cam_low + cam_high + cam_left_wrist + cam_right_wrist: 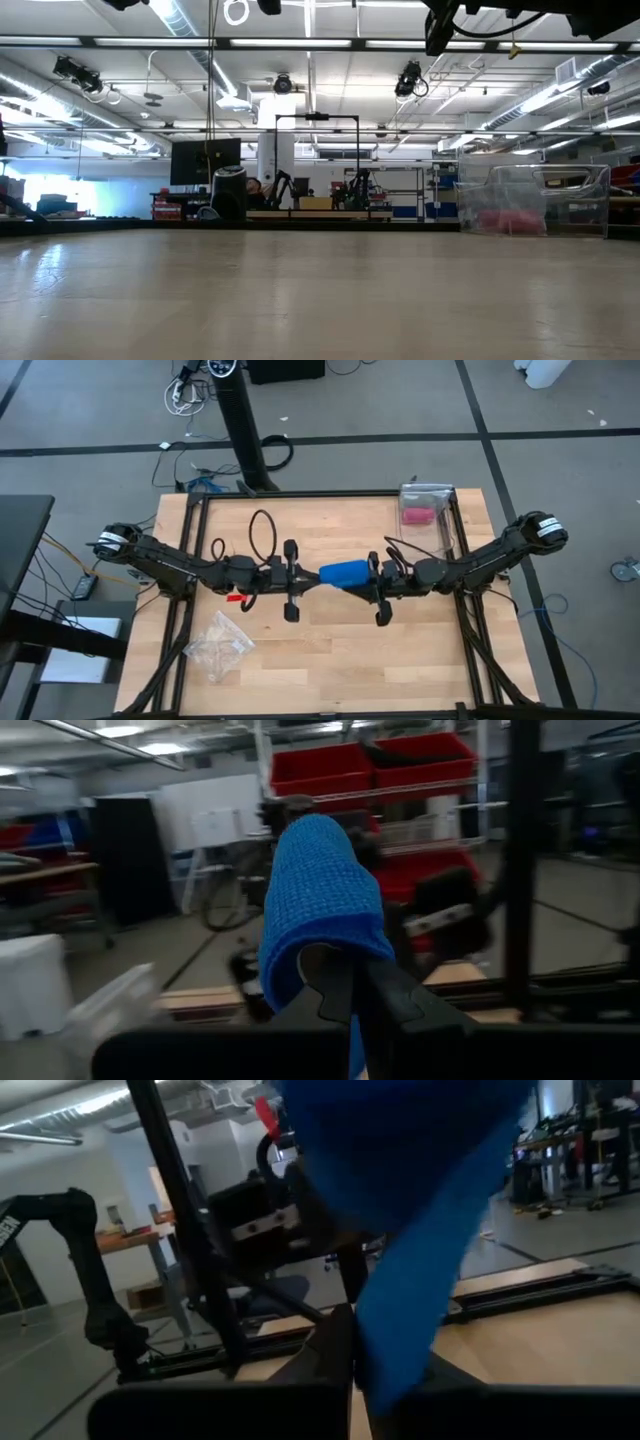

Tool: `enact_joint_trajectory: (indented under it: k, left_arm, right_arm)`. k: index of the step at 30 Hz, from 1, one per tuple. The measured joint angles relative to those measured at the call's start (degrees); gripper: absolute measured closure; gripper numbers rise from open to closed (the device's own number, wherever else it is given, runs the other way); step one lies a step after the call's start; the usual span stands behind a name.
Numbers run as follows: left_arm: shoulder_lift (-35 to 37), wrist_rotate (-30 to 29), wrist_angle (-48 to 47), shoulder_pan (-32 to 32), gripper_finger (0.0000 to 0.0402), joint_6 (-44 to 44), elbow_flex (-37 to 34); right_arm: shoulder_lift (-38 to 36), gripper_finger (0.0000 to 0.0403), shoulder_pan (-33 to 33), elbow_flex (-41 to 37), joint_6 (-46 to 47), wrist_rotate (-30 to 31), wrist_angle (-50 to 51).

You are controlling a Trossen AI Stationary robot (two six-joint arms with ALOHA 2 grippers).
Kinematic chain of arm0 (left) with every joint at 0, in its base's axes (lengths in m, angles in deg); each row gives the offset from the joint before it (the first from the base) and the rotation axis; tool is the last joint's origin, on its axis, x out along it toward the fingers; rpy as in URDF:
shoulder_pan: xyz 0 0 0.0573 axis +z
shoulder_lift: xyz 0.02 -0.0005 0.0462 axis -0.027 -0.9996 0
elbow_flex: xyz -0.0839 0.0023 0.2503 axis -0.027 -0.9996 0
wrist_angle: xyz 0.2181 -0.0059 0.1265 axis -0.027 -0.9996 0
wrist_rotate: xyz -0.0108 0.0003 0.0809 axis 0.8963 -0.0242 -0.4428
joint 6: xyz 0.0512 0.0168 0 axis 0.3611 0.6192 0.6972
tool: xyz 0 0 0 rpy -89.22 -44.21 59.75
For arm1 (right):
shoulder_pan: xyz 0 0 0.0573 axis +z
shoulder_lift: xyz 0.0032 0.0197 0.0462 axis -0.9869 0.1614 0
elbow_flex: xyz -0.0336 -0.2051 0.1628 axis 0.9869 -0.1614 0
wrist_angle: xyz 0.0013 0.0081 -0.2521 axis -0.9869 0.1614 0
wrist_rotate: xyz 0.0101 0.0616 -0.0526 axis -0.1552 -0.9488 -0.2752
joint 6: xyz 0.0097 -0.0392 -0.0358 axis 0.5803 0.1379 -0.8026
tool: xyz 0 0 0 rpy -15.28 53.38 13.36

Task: Roll bandage
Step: Roll the blue bandage

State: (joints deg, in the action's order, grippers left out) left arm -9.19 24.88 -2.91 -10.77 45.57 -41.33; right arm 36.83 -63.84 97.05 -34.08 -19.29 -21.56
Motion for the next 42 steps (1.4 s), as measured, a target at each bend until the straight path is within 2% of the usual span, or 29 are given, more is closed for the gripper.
enact_joint_trajectory:
  k: [7, 14, 22, 28, 37, 42]
  left_arm:
    - [0.0, -4.6, 0.3, 0.0, 0.0394, 3.6, 0.0]
    - [-0.7, -9.4, -3.7, -0.1, 0.0394, 5.3, 0.0]
    - [-4.7, -10.0, -3.6, -0.1, 0.0394, 6.2, 0.0]
    - [-6.1, -10.8, -3.8, -0.9, 0.0394, 6.4, 0.0]
    - [-6.1, -10.7, -6.5, -1.5, 0.0394, 6.3, 0.0]
    - [-6.1, -10.6, -8.7, -1.8, 0.0394, 6.3, 0.0]
  right_arm:
    - [0.0, 0.0399, 1.5, 0.0, 0.4, 0.1, -0.3]
    - [-0.1, 0.0398, 1.5, 0.0, 0.4, 0.1, -1.8]
    - [-0.3, 0.0386, 0.6, 0.0, 1.2, 0.0, -2.2]
    - [-0.4, 0.0350, -0.4, 0.0, 3.1, 3.6, -2.2]
    - [-0.4, 0.0264, -1.8, 0.1, 9.4, 3.7, -1.8]
    - [-0.4, 0.0235, -2.5, 0.1, 12.8, 3.7, -1.5]
